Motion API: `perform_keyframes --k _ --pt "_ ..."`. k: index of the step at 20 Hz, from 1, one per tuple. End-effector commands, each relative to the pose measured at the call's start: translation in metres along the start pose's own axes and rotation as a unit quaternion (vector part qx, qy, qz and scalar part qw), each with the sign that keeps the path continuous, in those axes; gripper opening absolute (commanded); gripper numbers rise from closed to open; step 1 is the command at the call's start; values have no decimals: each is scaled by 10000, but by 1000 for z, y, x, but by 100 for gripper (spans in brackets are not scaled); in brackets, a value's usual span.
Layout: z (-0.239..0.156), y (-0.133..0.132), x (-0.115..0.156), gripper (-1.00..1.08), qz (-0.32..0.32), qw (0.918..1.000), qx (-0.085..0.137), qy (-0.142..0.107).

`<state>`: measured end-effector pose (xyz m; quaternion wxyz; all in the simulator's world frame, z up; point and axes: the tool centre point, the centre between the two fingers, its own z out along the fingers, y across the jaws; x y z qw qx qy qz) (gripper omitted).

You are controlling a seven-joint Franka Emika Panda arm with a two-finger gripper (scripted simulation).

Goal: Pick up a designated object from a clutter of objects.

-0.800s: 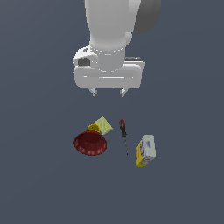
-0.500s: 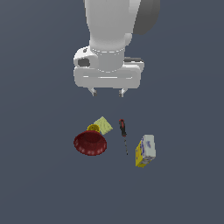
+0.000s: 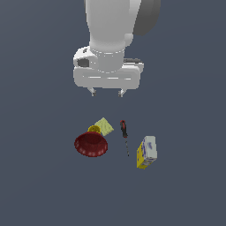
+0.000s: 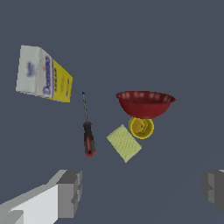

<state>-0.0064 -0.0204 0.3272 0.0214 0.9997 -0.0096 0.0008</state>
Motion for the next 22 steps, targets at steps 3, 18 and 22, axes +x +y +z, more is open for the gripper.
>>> perform_keyframes --k 3,18,22 --pt "11 -4 3 100 -35 10000 2 -4" --pt "133 -52 24 100 -389 9992 77 6" --pt "177 -70 22 100 -509 9986 118 7"
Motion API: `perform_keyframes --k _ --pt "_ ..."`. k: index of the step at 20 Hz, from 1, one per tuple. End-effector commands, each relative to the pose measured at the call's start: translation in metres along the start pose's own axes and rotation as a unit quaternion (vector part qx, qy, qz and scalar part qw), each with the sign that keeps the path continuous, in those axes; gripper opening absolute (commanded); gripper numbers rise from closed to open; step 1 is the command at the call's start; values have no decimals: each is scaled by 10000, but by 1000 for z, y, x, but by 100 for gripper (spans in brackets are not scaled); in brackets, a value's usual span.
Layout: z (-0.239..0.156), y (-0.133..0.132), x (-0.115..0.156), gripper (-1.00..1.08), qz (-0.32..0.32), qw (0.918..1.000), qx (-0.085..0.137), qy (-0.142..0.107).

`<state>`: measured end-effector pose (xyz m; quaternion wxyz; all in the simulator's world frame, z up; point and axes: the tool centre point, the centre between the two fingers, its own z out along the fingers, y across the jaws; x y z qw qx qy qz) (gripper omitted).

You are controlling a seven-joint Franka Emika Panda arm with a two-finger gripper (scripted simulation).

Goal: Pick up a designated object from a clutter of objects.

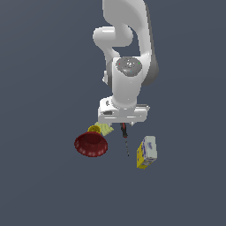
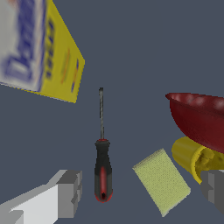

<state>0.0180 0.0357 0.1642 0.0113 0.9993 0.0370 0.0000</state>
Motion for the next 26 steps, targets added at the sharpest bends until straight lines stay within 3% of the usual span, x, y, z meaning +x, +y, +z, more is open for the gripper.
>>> perform_keyframes --k 1,11,26 --pt "26 -10 -1 100 -70 10000 26 6" --pt "88 -35 -10 100 -236 9997 100 7" --pt "116 -39 -14 100 -261 9996 112 2"
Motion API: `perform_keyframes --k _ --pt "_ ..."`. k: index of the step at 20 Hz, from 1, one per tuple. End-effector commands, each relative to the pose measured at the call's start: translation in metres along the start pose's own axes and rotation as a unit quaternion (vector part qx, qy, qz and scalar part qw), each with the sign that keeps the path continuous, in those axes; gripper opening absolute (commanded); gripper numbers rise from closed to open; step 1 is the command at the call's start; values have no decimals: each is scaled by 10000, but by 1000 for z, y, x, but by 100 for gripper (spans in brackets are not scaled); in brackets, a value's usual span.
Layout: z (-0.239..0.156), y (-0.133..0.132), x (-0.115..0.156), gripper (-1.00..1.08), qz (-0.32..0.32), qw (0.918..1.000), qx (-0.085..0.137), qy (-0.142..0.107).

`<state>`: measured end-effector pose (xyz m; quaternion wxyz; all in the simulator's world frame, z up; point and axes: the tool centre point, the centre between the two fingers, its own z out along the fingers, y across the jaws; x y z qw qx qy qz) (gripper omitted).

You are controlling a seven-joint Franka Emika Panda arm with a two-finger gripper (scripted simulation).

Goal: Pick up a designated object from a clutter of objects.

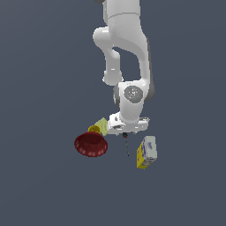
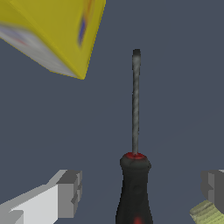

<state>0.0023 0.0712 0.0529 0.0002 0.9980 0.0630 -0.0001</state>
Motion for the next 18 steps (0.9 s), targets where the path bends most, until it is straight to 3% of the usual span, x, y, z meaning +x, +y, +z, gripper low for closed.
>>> perform_keyframes --k 1,11,12,18 --pt "11 0 -1 100 -1 10000 0 -4" --pt "38 0 0 100 -3 10000 1 0" --pt "38 0 0 -100 -3 10000 1 0" --pt "38 0 0 -100 -3 10000 1 0"
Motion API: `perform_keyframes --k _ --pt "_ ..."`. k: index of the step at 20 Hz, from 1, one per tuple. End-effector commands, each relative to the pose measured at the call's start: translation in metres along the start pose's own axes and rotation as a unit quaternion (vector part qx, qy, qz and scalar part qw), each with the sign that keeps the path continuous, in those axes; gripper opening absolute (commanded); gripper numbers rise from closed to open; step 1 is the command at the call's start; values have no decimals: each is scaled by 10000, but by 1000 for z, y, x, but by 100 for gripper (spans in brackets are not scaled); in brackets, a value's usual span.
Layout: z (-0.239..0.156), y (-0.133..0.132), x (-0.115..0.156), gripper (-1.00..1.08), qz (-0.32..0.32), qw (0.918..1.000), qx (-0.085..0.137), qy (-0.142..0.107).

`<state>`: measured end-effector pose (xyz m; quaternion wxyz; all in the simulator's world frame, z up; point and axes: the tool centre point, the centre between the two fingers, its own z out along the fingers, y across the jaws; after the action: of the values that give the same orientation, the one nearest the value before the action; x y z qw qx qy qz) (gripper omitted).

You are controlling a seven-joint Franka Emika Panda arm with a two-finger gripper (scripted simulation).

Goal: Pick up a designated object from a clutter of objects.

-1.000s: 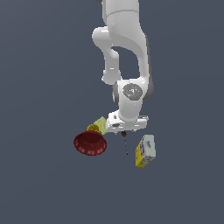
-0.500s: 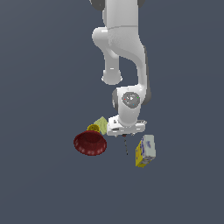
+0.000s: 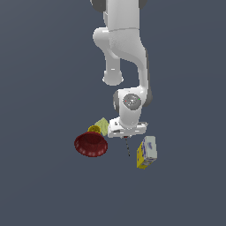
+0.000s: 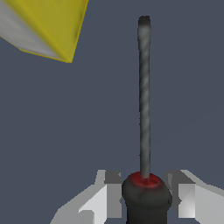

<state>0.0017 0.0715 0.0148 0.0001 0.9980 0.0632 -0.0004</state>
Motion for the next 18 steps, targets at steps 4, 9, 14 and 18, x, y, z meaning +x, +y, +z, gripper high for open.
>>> perform_keyframes --k 4,9,14,18 --pt "0 0 0 -100 0 10000 0 1" --pt "-7 -3 0 -100 0 10000 0 1" --pt "-27 -12 1 -100 0 10000 0 1" --pt "-53 -23 2 -100 -1 10000 -2 1"
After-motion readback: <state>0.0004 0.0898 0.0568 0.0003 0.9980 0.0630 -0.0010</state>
